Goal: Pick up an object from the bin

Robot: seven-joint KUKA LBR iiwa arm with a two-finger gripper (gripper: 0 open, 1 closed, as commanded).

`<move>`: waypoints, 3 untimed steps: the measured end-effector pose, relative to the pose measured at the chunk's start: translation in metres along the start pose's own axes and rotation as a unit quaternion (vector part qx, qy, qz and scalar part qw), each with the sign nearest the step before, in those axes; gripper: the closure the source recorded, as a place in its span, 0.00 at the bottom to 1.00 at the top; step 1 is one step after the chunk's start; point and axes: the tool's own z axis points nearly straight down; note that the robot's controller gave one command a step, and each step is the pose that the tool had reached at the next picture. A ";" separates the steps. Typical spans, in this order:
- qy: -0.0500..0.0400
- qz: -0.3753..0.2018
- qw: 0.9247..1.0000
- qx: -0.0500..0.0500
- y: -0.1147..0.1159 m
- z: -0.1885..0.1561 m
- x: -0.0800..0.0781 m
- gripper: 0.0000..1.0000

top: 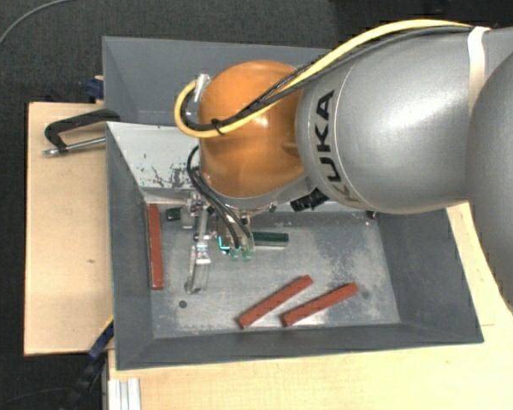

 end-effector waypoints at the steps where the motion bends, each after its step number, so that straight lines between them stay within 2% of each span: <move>1: -0.002 -0.046 0.999 0.001 -0.093 0.142 -0.066 0.00; 2: -0.009 -0.100 0.995 0.001 -0.159 0.108 -0.092 0.00; 3: -0.004 -0.025 1.000 -0.001 -0.163 0.110 -0.082 0.00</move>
Offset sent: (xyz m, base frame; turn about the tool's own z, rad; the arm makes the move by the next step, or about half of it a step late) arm 0.0656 -0.0915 -0.1421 -0.0950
